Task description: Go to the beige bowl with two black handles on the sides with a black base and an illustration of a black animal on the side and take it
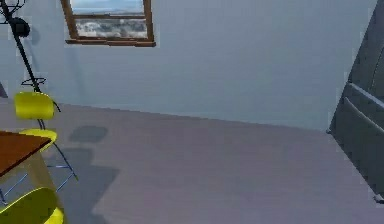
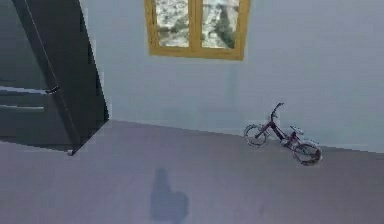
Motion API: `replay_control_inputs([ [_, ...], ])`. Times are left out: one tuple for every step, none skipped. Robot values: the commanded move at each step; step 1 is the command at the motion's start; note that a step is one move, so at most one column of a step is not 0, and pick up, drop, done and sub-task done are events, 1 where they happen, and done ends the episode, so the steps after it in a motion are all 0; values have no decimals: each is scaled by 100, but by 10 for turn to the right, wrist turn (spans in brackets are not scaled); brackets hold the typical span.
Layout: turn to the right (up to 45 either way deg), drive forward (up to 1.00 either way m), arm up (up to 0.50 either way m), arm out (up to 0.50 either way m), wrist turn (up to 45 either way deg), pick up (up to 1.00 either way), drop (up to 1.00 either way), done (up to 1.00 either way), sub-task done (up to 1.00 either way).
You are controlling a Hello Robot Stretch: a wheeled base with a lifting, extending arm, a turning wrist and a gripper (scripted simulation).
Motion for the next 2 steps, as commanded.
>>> replay_control_inputs([
  [30, 0, 0, 0, 0, 0, 0, 0, 0],
  [0, 80, 0, 0, 0, 0, 0, 0, 0],
])
